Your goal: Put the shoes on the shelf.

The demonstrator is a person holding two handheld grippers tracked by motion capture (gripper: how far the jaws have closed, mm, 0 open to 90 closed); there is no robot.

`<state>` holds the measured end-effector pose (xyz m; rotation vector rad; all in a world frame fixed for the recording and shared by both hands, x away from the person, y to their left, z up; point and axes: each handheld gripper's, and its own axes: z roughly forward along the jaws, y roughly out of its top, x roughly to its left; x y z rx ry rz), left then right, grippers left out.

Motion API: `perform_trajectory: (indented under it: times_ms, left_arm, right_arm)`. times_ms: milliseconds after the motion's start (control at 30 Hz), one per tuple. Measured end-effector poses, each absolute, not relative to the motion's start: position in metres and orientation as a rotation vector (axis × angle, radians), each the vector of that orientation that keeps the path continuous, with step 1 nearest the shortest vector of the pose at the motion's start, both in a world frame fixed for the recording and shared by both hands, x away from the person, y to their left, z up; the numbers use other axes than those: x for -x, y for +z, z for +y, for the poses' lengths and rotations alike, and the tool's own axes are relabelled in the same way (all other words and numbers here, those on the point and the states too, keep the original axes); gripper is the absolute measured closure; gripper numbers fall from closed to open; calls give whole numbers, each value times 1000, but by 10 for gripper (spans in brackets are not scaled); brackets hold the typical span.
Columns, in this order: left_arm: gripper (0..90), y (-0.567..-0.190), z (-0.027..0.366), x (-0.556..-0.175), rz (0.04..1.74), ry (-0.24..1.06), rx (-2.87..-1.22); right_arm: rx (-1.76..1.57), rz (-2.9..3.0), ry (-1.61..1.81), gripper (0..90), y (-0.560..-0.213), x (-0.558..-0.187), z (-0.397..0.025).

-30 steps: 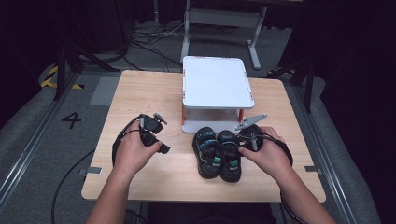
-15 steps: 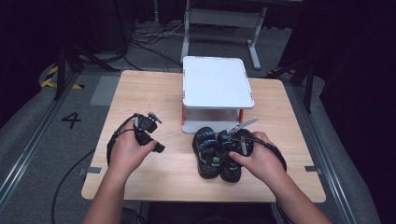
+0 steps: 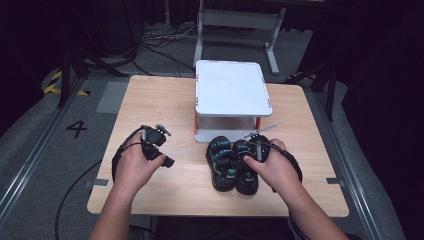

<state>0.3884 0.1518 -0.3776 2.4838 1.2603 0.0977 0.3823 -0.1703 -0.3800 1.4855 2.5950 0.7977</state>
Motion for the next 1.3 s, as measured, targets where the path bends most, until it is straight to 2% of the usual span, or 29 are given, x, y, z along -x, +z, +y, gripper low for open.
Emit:
perform_trajectory:
  times_ms: [133,433,667,767,833,933,1000,1133,1300]
  left_arm:
    - [283,-378,151,-388,1264,95,-2484]
    - [284,-379,142,-398,1216,82,-2505]
    - [283,-374,138,-412,1175,80,-2504]
    - [283,-375,138,-414,1171,70,-2511]
    - [283,-376,138,-416,1176,72,-2511]
    - [281,-376,138,-415,1179,62,-2506]
    - [281,-376,139,-414,1179,69,-2507]
    - [282,-376,141,-412,1192,71,-2495]
    - [282,-375,146,-409,1209,80,-2485]
  right_arm:
    - [-1516,2547,865,447,-376,-382,-170]
    - [-1588,2557,673,451,-393,-375,-160]
    - [-1536,2611,630,495,-411,-382,-152]
    - [-1530,2616,624,448,-415,-382,-147]
    - [-1443,2646,573,500,-414,-382,-147]
    - [-1434,2629,513,680,-412,-384,-148]
    - [-1460,2611,496,732,-412,-385,-148]
    - [-1471,2604,519,789,-412,-385,-149]
    - [-1538,2607,584,807,-408,-388,-154]
